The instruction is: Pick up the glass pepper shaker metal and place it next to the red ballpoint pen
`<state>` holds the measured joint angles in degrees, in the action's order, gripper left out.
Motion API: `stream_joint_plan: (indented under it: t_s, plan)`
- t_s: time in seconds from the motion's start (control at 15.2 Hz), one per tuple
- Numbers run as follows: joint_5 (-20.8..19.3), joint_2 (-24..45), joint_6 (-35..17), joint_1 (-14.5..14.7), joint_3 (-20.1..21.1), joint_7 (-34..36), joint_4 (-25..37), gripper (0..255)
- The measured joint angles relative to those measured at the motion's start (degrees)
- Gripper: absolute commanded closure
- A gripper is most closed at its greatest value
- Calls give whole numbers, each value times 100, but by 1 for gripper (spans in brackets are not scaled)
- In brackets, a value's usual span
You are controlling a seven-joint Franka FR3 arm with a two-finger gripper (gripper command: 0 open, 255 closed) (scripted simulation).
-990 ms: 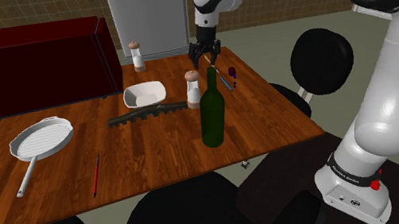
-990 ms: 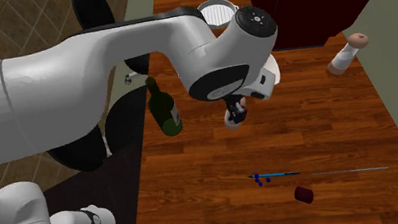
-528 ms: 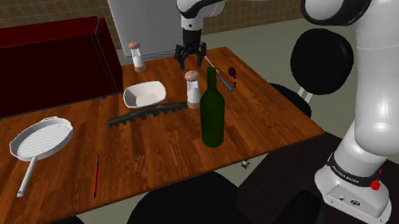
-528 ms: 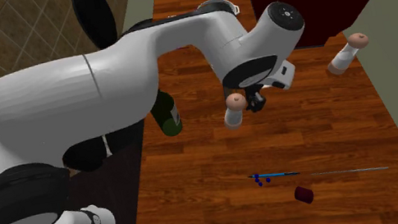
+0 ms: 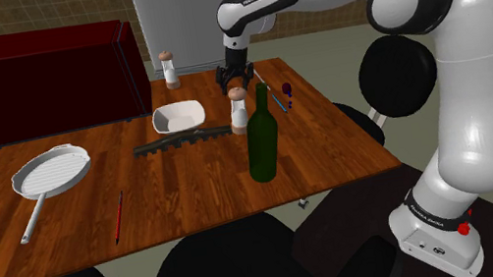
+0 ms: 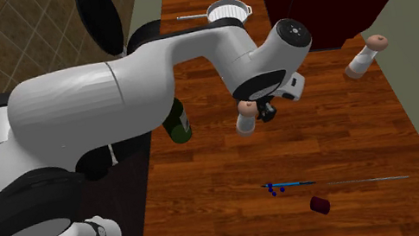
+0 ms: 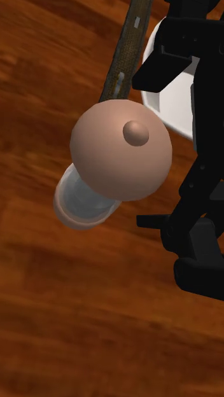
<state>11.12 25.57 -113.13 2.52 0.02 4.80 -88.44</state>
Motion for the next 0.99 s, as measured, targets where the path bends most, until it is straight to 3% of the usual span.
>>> stream_joint_plan:
  t_s: [0.33, 0.4, 0.99]
  plan:
    - [1, 8, -21, 3, 1, 2, -9, 0]
    - [1, 8, -21, 3, 1, 2, -9, 255]
    - [3, 6, -19, 3, 3, 0, -6, 255]
